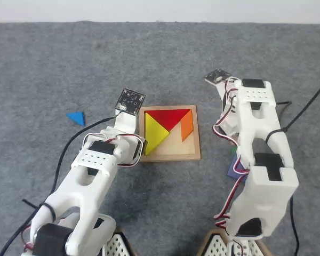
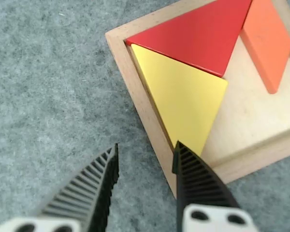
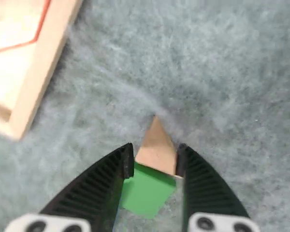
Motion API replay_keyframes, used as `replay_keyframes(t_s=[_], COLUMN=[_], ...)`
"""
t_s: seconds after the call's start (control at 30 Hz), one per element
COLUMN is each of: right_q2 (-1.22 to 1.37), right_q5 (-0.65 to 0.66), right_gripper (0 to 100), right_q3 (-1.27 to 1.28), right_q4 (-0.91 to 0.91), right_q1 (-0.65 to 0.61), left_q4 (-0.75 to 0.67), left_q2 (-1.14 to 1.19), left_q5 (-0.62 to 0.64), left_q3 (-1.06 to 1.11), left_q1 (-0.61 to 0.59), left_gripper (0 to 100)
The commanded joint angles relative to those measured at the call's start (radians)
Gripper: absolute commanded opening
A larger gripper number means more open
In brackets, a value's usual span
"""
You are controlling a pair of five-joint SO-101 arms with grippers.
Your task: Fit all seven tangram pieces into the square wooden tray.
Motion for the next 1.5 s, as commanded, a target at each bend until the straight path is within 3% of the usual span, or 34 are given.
replay_keyframes(t_s=[0.0, 0.53, 0.73, 0.87, 1.23, 1.47], right_q2=[-0.008, 0.076, 0.088, 0.085, -0.119, -0.265], right_q5=[0.098, 0.126, 0.124, 0.097, -0.015, -0.081], right_gripper=[30.7, 29.4, 15.7, 13.5, 13.2, 13.4], right_q3=[-0.023, 0.071, 0.071, 0.071, 0.069, 0.069], right_q4=[0.053, -0.061, -0.074, -0.081, -0.042, 0.036], right_q1=[0.002, 0.016, 0.019, 0.019, 0.004, -0.073], left_q4=[-0.021, -0.023, -0.023, -0.023, -0.023, -0.023], left_q2=[-0.037, -0.037, -0.037, -0.037, -0.037, -0.037], left_q5=[-0.006, -0.006, -0.006, -0.006, -0.006, -0.006], left_q3=[-0.002, -0.002, -0.002, -0.002, -0.002, -0.002], left_q1=[0.003, 0.003, 0.003, 0.003, 0.005, 0.005], left_gripper=[18, 18, 18, 18, 18, 18])
